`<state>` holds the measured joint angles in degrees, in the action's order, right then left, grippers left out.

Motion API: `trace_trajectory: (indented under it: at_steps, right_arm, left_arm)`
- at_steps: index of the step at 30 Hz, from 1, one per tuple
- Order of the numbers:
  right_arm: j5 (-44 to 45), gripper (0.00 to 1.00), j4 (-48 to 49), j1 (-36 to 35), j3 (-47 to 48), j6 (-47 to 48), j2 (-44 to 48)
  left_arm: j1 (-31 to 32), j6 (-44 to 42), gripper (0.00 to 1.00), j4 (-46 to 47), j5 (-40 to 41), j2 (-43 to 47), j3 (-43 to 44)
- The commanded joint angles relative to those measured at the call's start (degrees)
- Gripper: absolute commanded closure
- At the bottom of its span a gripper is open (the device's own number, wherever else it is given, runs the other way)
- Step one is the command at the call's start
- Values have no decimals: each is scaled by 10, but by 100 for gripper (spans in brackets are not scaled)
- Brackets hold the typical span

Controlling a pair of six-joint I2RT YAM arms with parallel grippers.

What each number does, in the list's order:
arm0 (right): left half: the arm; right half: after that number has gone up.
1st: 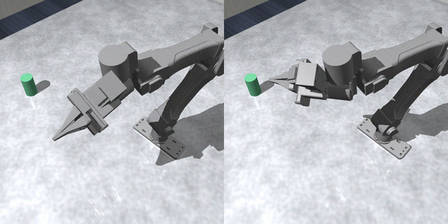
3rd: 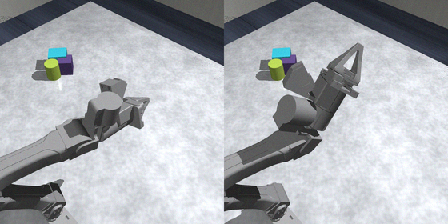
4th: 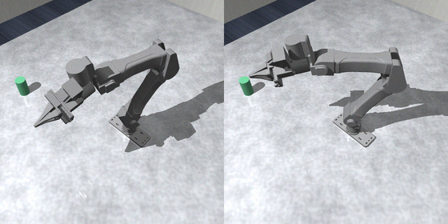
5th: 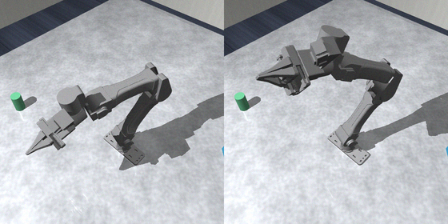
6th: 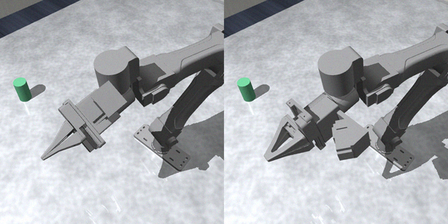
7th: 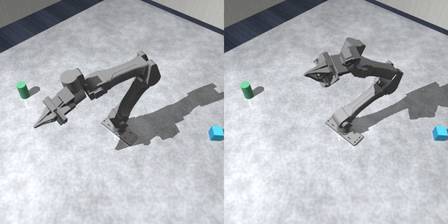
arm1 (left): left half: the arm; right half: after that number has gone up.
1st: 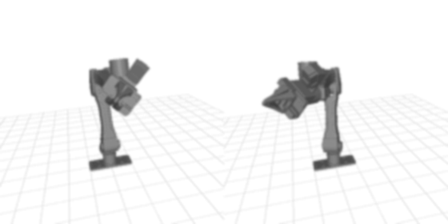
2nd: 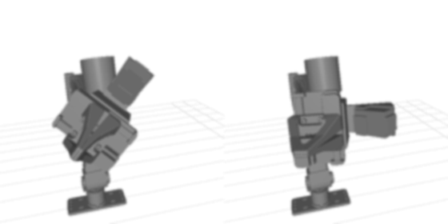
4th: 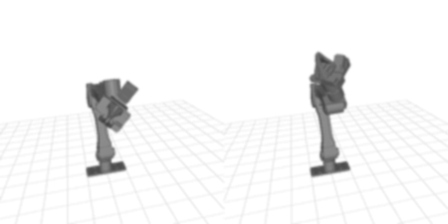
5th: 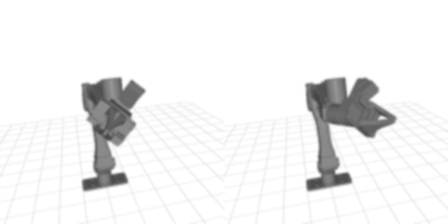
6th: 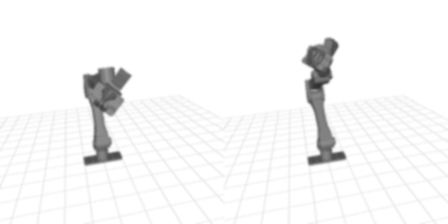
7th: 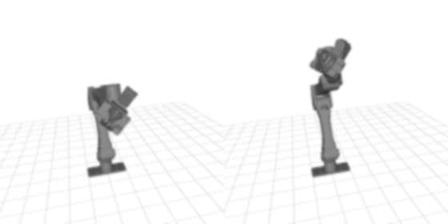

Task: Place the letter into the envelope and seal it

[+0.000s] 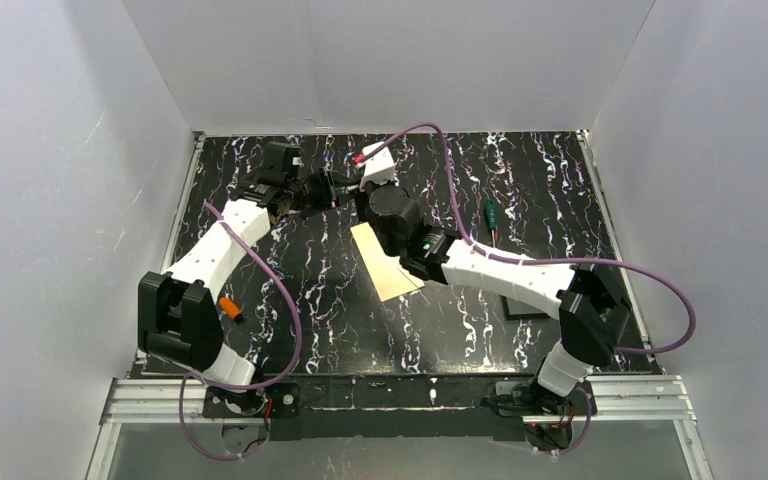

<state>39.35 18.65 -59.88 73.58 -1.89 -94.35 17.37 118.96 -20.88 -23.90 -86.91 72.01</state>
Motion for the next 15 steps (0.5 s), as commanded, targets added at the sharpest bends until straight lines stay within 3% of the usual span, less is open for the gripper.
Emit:
trace_trajectory:
  at_steps: [1, 4, 15]
  right_arm:
    - [21, 99, -166, 20, 26, -35, -20]
    - [-6, 99, -233, 24, 64, -84, -25]
    - [-32, 99, -250, 25, 0, -128, -94]
  left_arm:
    - [-4, 174, 100, -1, -50, 37, 4]
    - [-4, 175, 100, 4, -51, 37, -10]
    - [-4, 186, 100, 31, -65, 40, 2]
